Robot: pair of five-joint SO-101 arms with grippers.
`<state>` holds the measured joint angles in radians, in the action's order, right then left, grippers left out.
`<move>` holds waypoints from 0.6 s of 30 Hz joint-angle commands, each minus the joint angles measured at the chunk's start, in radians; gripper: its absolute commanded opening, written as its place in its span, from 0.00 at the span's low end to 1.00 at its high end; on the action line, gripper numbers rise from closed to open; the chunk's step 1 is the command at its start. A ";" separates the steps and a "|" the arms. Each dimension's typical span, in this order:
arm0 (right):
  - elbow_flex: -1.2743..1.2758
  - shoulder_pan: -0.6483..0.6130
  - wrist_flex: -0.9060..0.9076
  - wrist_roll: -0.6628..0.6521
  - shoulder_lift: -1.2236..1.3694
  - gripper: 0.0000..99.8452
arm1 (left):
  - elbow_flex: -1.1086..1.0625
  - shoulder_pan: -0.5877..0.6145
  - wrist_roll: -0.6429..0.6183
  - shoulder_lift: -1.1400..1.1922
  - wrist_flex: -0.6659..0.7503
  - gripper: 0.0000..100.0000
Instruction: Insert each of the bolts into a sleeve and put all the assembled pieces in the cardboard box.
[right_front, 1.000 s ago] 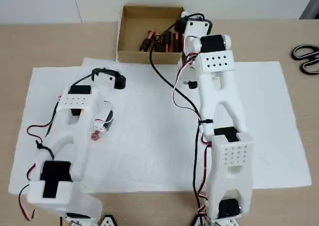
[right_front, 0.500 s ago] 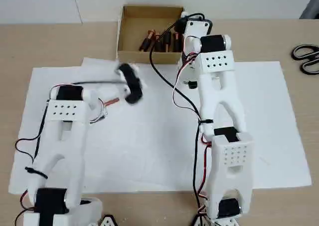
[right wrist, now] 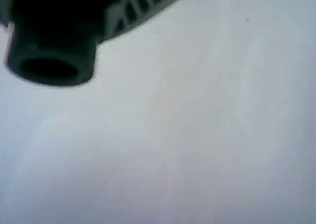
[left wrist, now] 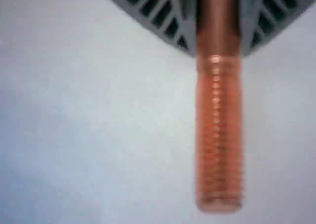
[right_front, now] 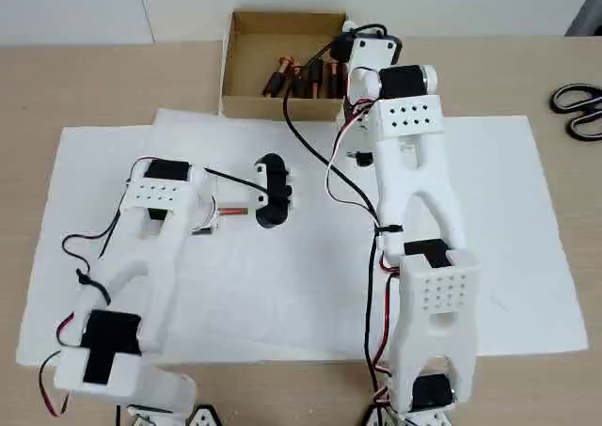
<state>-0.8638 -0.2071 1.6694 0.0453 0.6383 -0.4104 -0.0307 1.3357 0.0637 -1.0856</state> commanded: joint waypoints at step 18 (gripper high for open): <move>-0.054 0.005 0.005 -0.011 -0.088 0.00 | 0.263 -0.003 -0.193 0.029 0.106 0.07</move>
<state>-0.8638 -0.2071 1.6694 0.0453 0.6383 -0.2463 -0.0338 1.2789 0.1020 -1.0027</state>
